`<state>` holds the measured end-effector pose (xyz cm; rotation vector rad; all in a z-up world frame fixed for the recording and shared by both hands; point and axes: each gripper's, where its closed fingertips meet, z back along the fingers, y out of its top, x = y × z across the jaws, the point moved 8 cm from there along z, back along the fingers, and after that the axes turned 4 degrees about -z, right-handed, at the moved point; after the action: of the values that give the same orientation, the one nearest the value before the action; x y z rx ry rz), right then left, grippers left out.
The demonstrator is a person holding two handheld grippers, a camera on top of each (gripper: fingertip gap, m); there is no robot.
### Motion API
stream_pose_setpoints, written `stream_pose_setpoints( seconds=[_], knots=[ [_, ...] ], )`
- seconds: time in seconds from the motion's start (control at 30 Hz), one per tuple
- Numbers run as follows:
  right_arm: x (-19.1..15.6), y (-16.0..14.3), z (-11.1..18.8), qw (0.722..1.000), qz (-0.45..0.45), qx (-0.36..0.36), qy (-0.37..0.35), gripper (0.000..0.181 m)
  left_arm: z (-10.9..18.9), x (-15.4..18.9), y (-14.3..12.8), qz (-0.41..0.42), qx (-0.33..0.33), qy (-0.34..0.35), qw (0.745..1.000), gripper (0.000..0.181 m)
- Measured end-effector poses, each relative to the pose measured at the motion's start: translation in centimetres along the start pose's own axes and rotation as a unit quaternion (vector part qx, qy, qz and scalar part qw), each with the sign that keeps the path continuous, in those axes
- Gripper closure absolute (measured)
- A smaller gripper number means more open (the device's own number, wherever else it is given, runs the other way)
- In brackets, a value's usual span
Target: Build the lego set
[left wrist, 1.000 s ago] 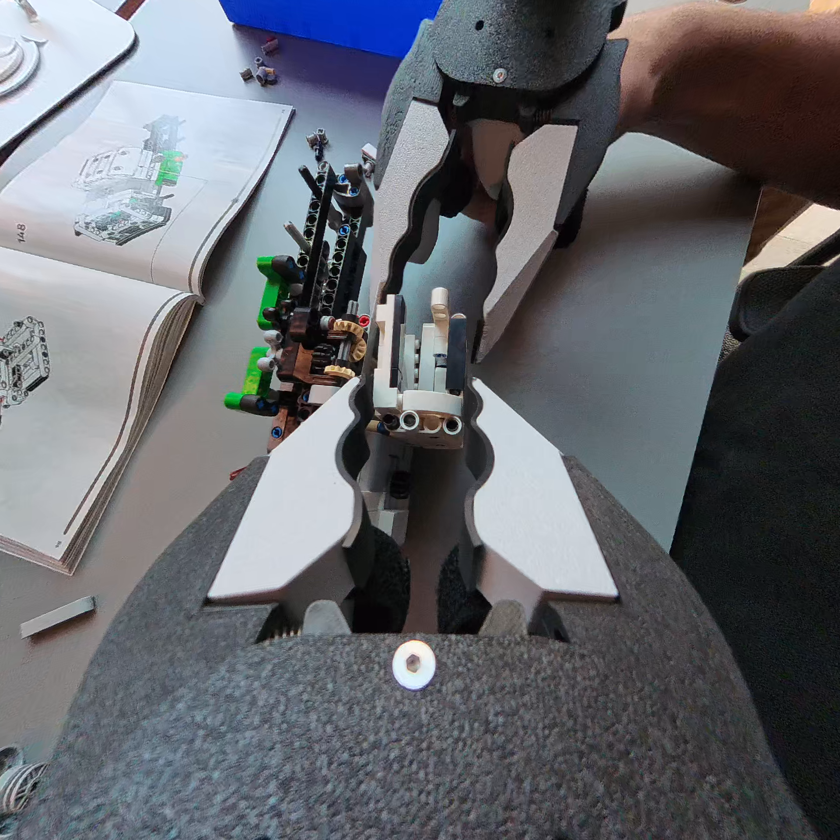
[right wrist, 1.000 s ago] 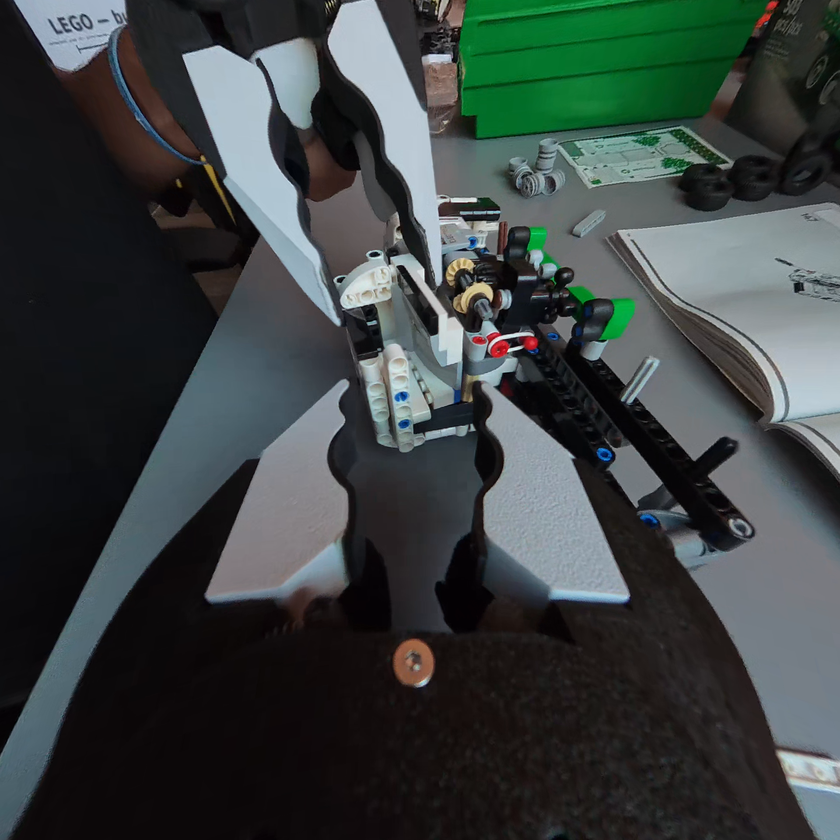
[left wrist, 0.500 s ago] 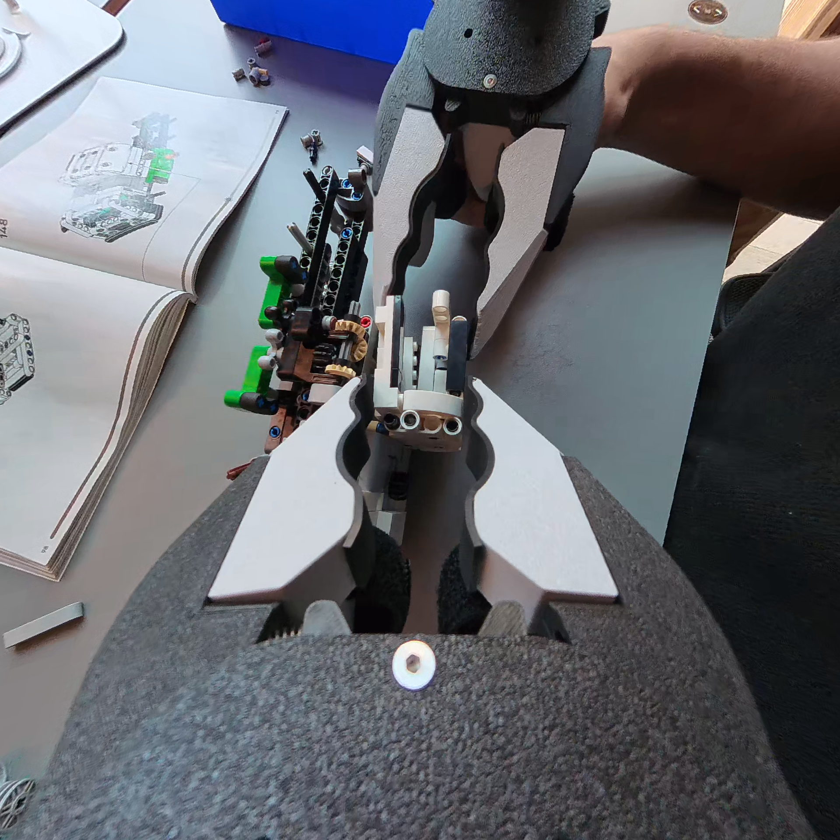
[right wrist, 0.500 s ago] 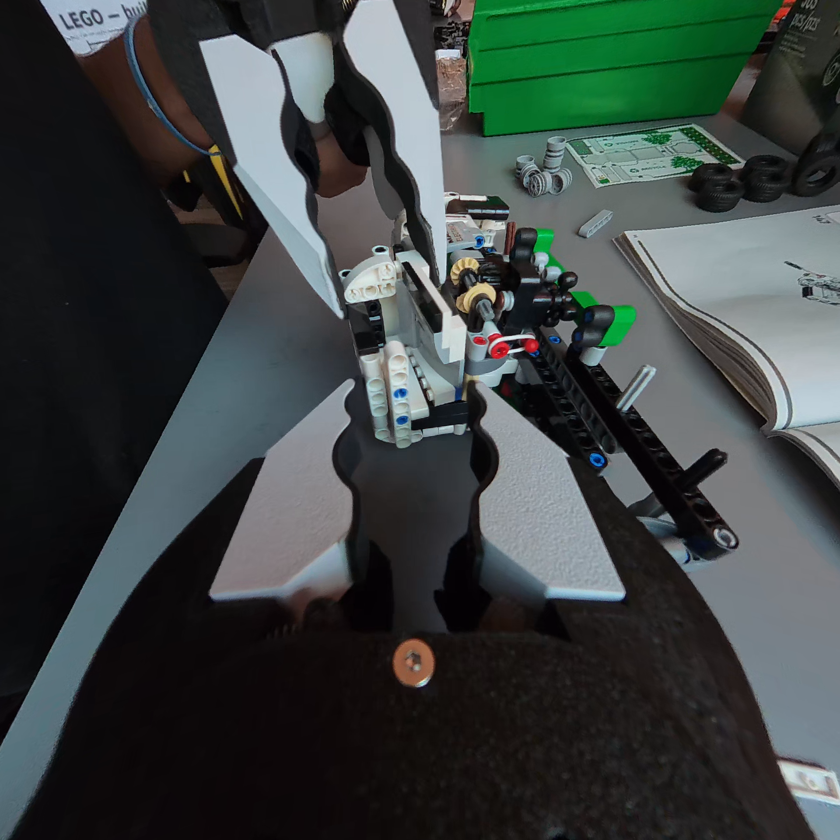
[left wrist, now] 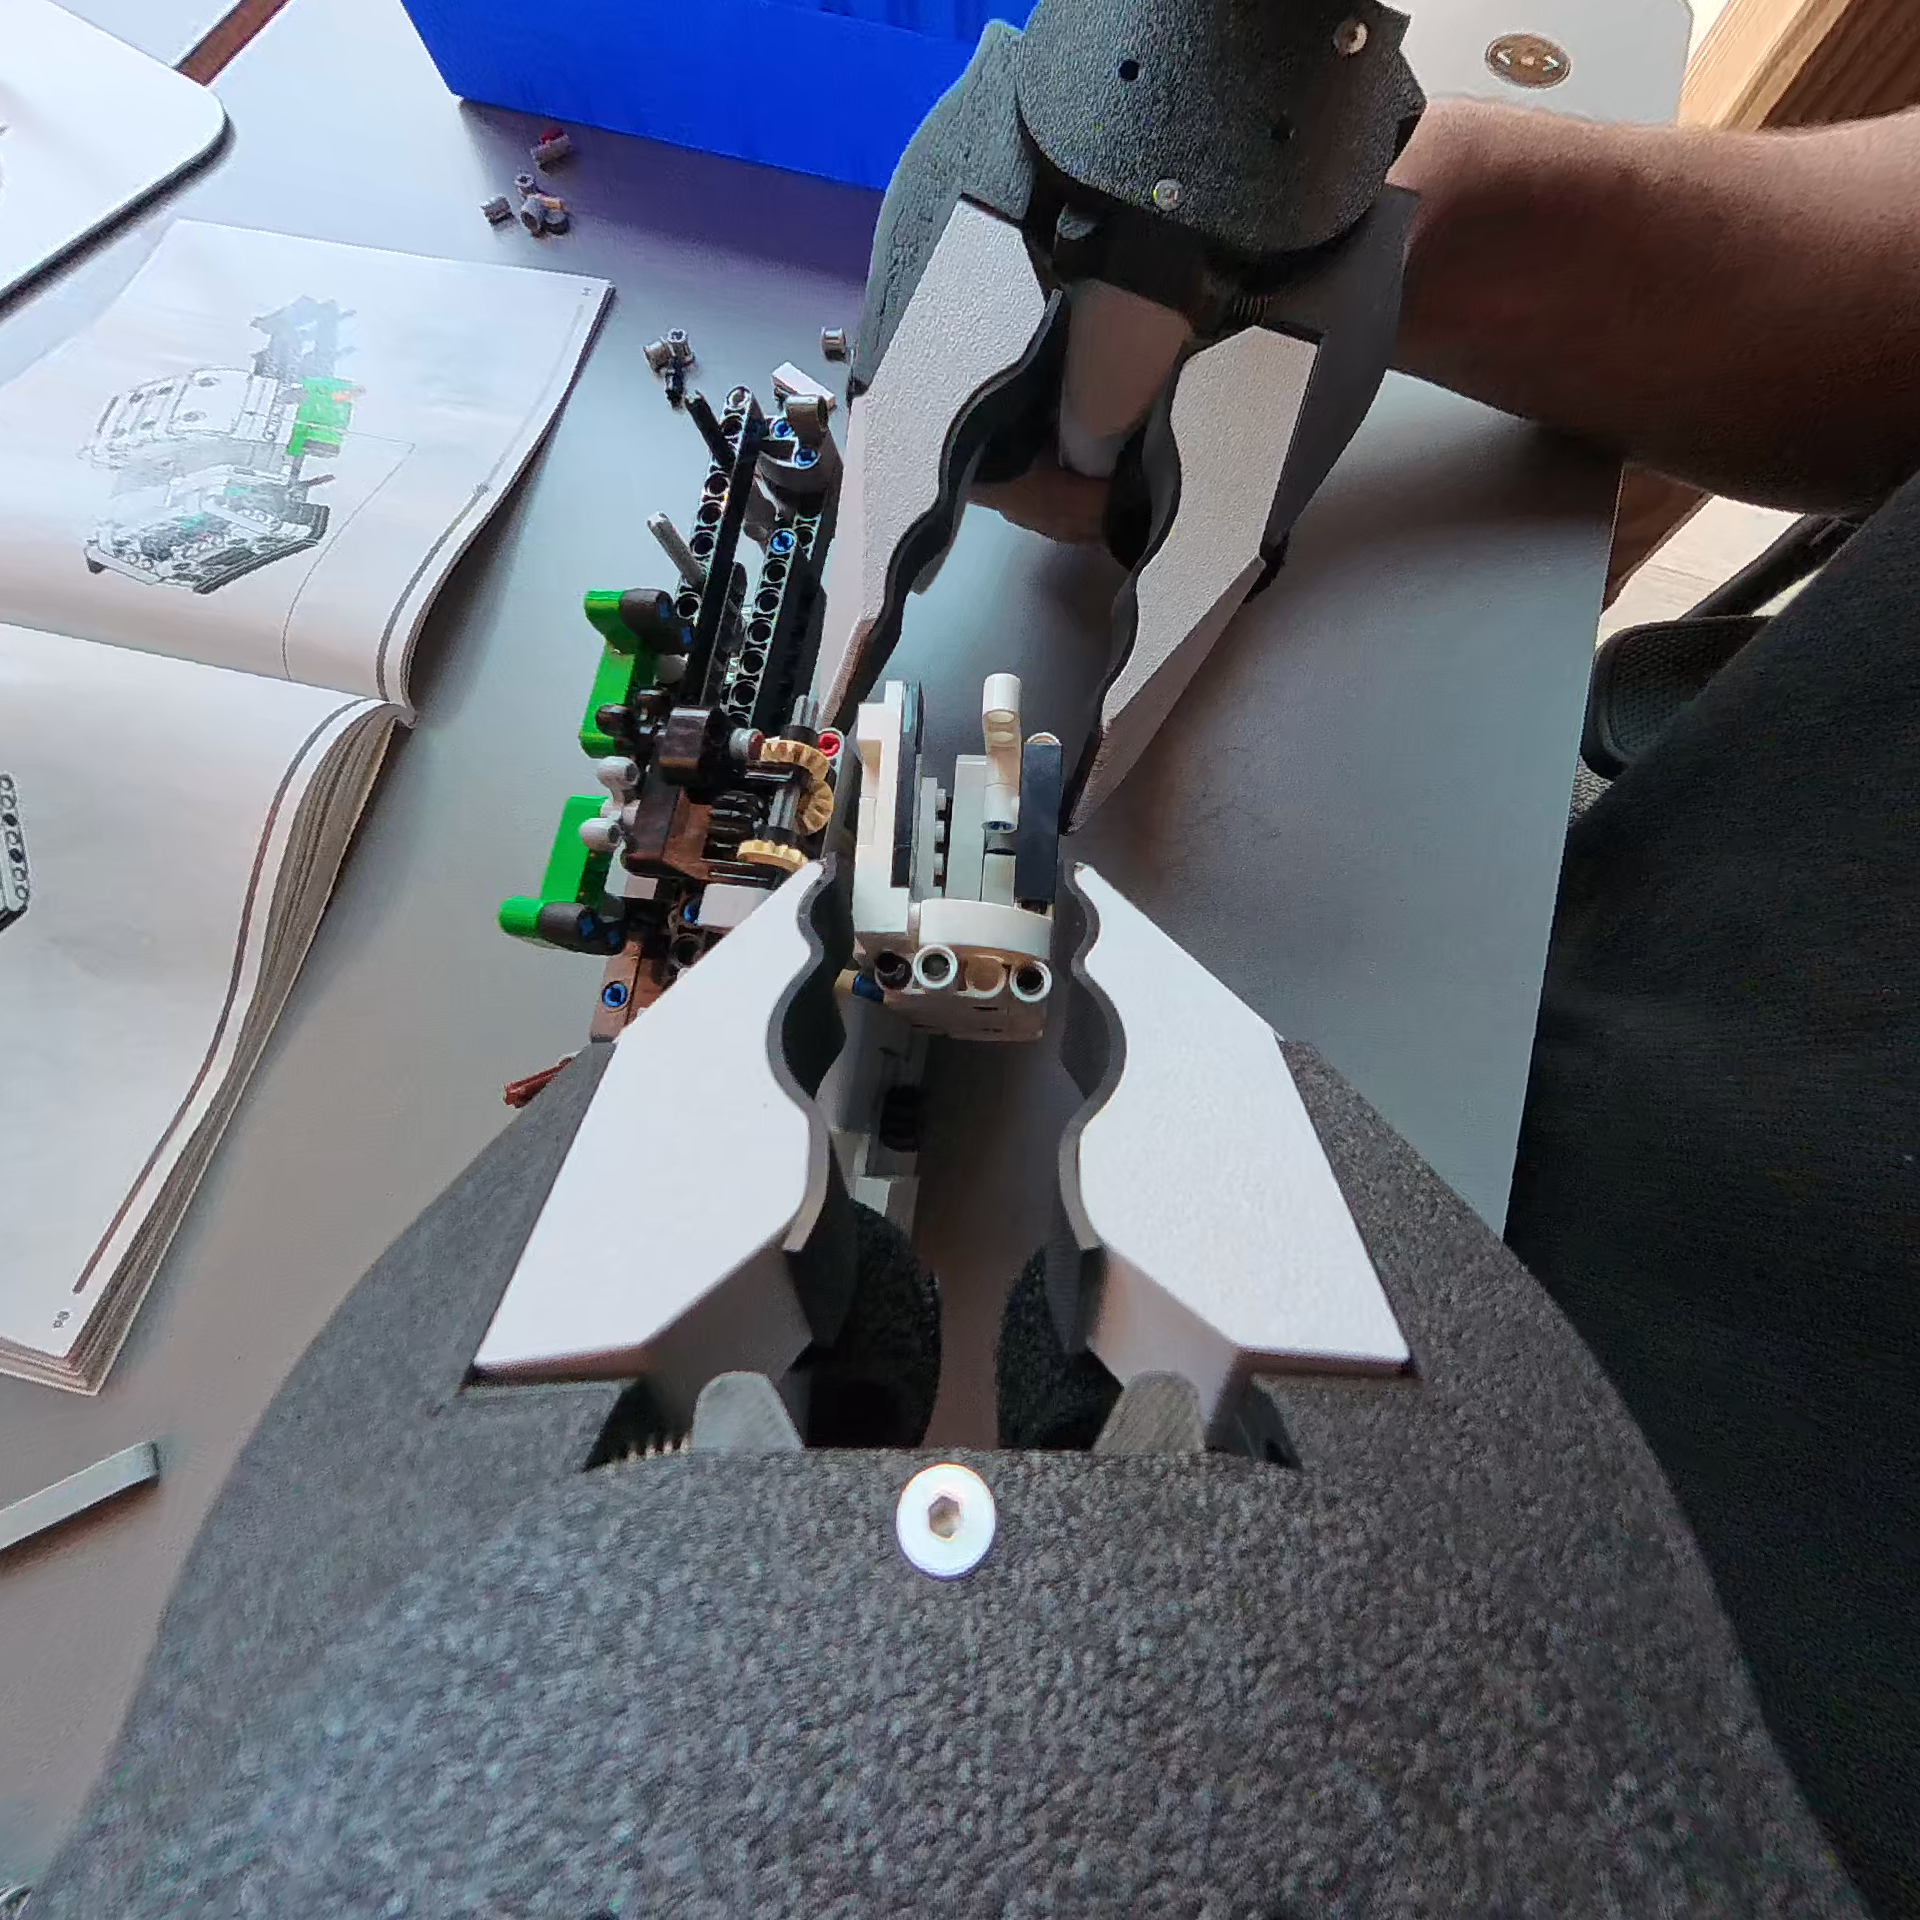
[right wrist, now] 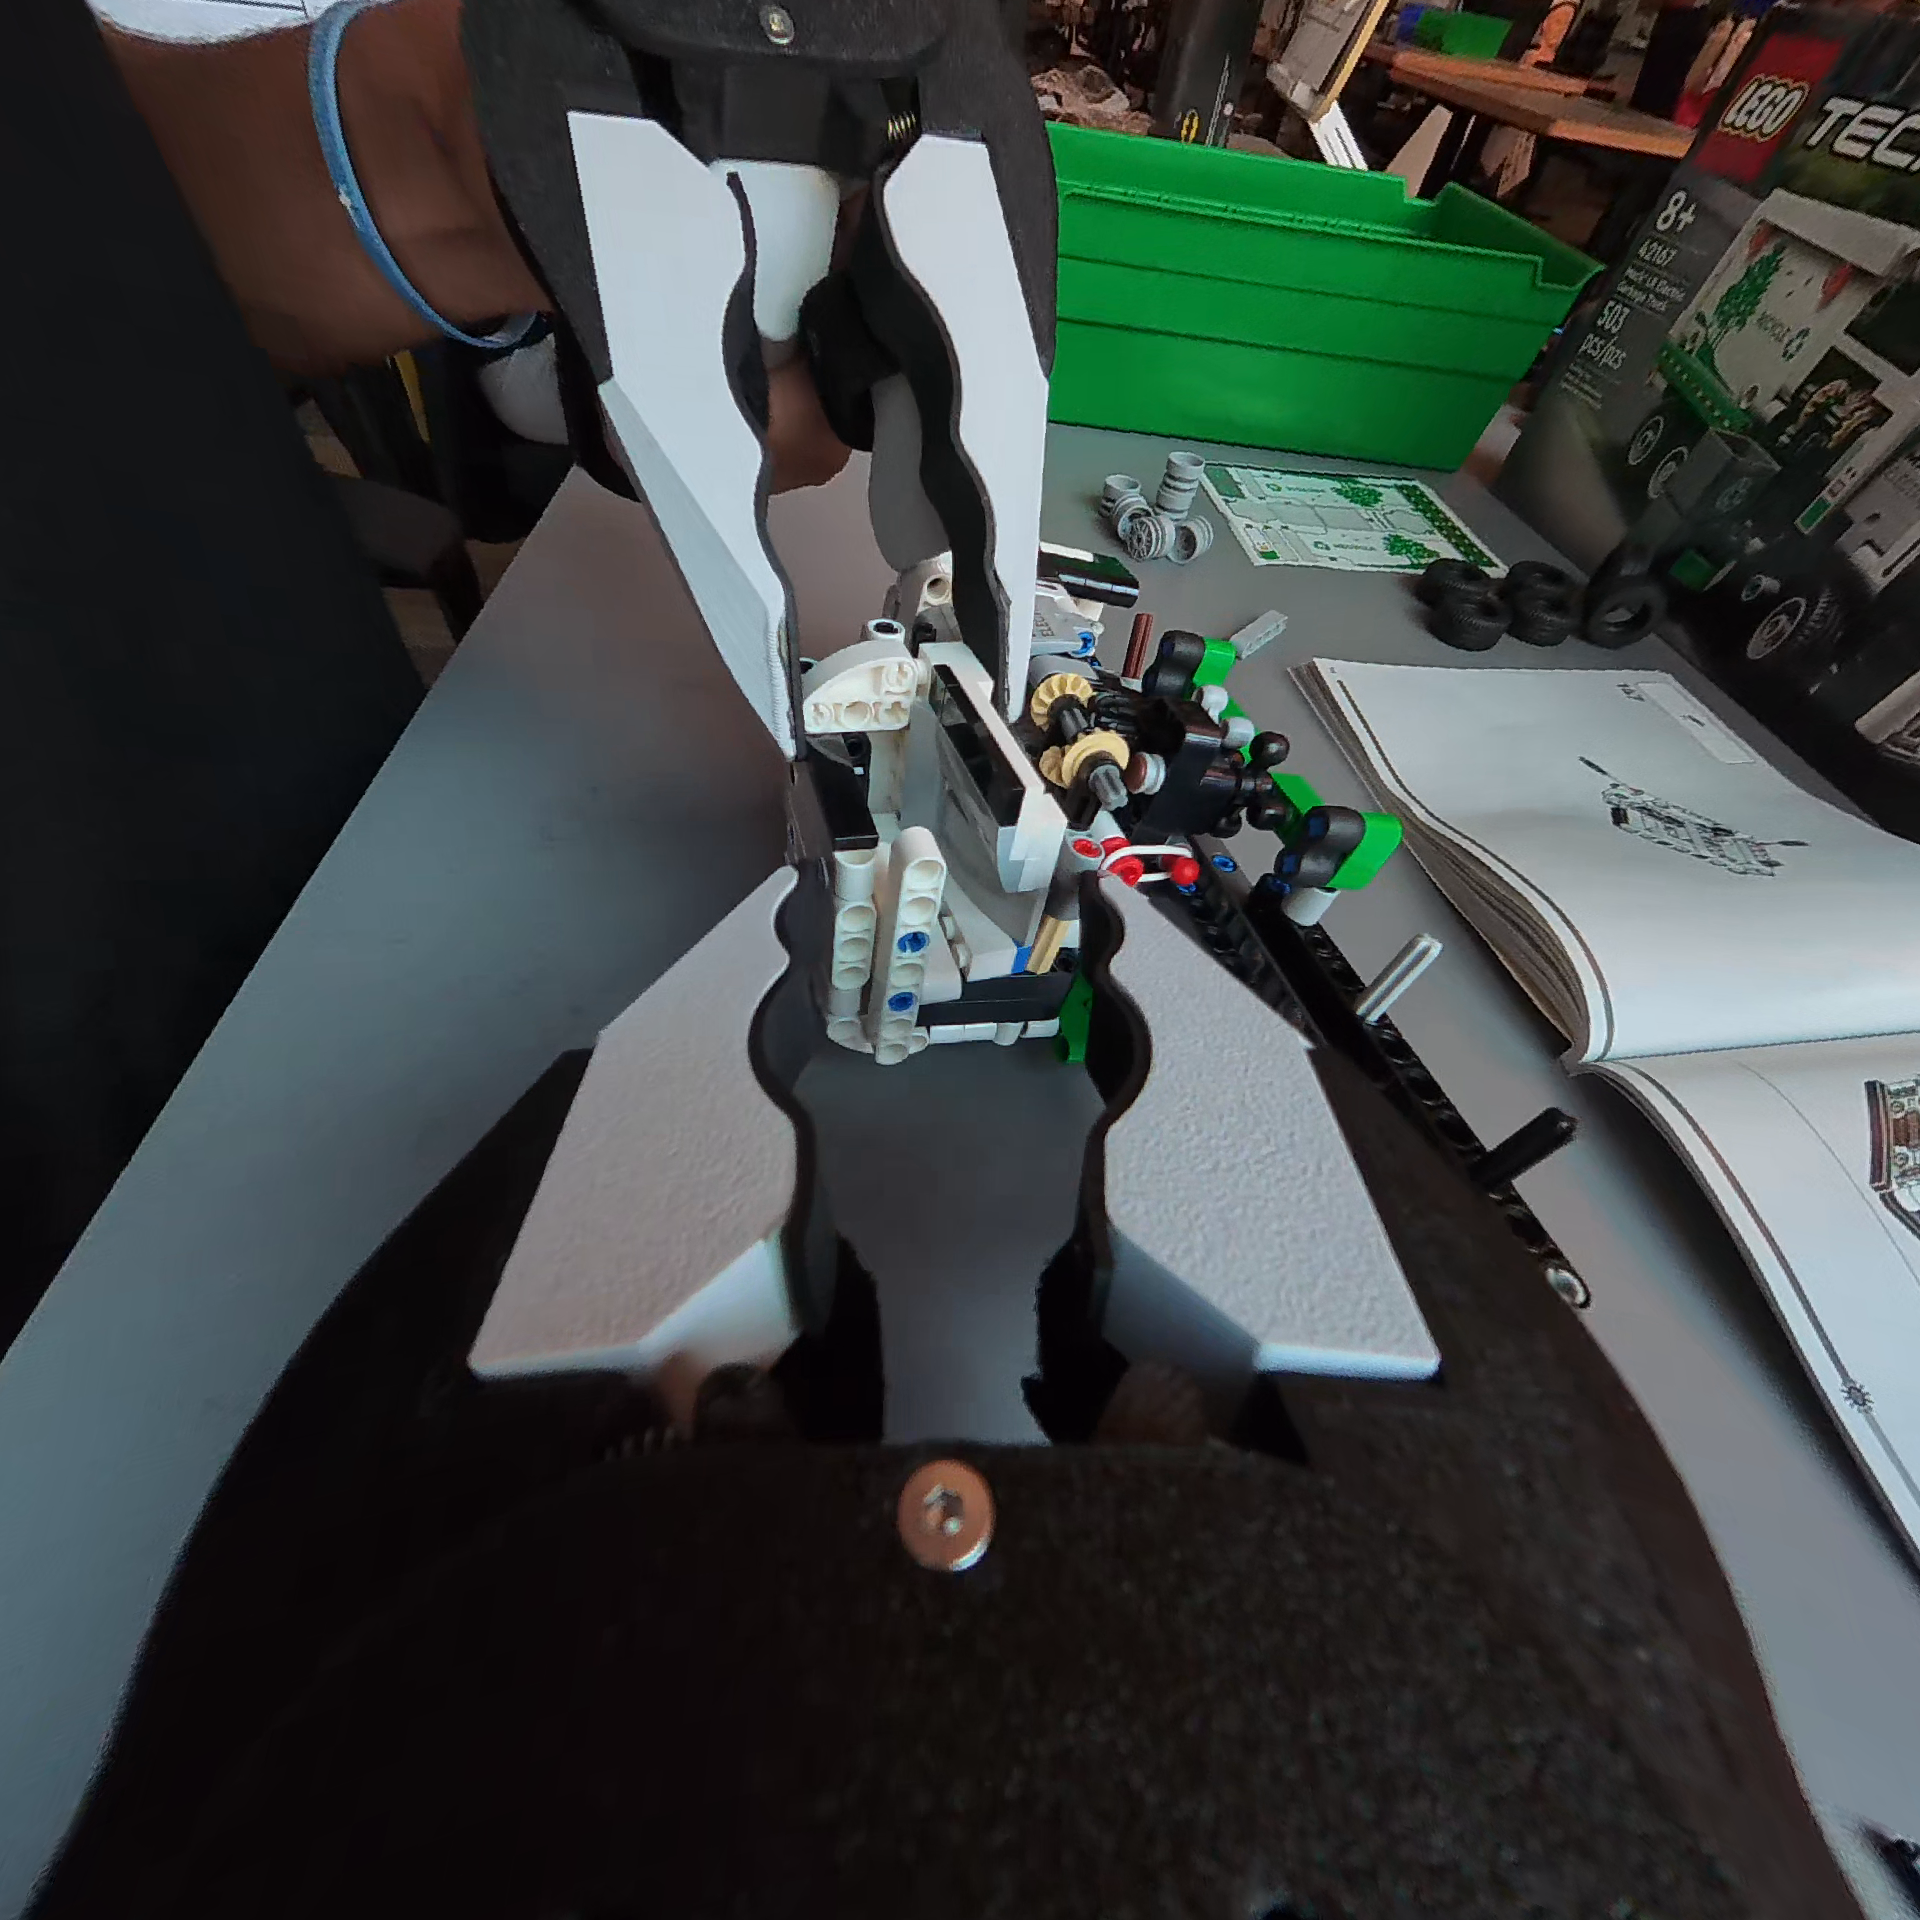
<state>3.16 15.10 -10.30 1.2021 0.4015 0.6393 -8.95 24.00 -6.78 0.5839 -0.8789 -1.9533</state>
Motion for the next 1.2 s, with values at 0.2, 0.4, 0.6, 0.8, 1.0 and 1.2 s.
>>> stream_pose_setpoints(
  seconds=[0.2,0.4,0.6,0.8,1.0,1.2],
  knots=[
    [-0.4,0.1,0.0,1.000,0.002,-0.010,-0.012,0.141,-0.1,0.0,0.1,-0.007,-0.007,0.011,1.000,0.143],
    [-0.2,-0.1,-0.1,0.999,-0.038,-0.006,0.003,0.142,-0.1,-0.1,0.0,0.004,-0.001,0.005,1.000,0.144],
    [0.1,-0.1,0.1,0.999,-0.048,-0.002,0.010,0.145,-0.3,-0.1,0.4,0.014,-0.007,0.016,1.000,0.145],
    [0.1,0.0,0.2,1.000,-0.024,-0.001,0.006,0.143,-0.4,0.0,0.4,0.045,-0.002,0.010,0.999,0.145],
    [0.0,0.3,0.4,1.000,-0.015,0.005,0.009,0.142,-0.4,0.1,0.4,0.058,0.006,0.004,0.998,0.145],
    [-0.2,1.2,1.9,0.999,-0.017,0.033,-0.012,0.142,-0.3,0.2,0.4,0.067,0.029,0.000,0.997,0.149]
  ],
)
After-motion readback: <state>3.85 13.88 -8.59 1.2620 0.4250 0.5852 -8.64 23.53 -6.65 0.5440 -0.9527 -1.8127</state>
